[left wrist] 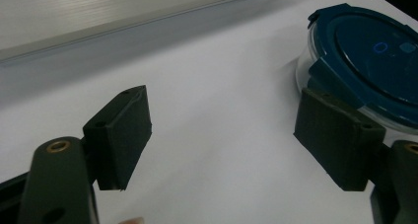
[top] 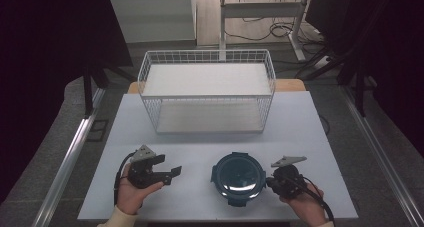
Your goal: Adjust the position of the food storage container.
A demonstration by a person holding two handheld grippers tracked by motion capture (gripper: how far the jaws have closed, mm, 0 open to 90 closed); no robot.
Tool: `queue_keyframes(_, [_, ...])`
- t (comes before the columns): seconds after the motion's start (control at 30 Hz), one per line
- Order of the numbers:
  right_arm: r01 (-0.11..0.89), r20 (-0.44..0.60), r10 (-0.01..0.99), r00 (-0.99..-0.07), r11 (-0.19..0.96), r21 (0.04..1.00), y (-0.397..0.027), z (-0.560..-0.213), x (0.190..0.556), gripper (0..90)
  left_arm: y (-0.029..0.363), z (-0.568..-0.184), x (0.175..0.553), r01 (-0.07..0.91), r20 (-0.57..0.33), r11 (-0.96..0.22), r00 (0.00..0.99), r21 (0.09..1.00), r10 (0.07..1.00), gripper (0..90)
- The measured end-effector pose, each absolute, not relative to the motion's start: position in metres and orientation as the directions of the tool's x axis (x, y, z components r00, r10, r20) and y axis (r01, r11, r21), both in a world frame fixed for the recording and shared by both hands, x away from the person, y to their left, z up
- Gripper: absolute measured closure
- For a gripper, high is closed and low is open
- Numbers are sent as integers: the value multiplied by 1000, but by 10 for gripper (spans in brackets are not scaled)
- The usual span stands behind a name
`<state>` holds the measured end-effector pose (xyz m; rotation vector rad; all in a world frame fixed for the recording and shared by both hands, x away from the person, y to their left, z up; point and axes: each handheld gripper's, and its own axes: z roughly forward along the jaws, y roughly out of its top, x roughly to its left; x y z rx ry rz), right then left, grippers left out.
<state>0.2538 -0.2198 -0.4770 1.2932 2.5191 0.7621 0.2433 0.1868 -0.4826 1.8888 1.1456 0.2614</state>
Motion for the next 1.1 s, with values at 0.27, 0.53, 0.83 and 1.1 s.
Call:
queue_keyframes(0.27, [673, 37, 779, -626, 516, 530, -199, -475, 262, 898, 188, -483, 243, 612, -251, -174, 544, 771, 801, 216])
queue_keyframes(0.53, [651, 30, 742, -670, 567, 505, -175, -479, 264, 898, 191, -483, 243, 614, -255, -163, 535, 773, 806, 216])
queue_keyframes(0.83, [631, 44, 717, -696, 581, 513, -165, -481, 267, 898, 194, -482, 243, 612, -256, -157, 531, 775, 808, 217])
queue_keyframes(1.1, [606, 50, 717, -695, 547, 578, -175, -478, 264, 897, 197, -480, 242, 606, -256, -150, 530, 781, 808, 217])
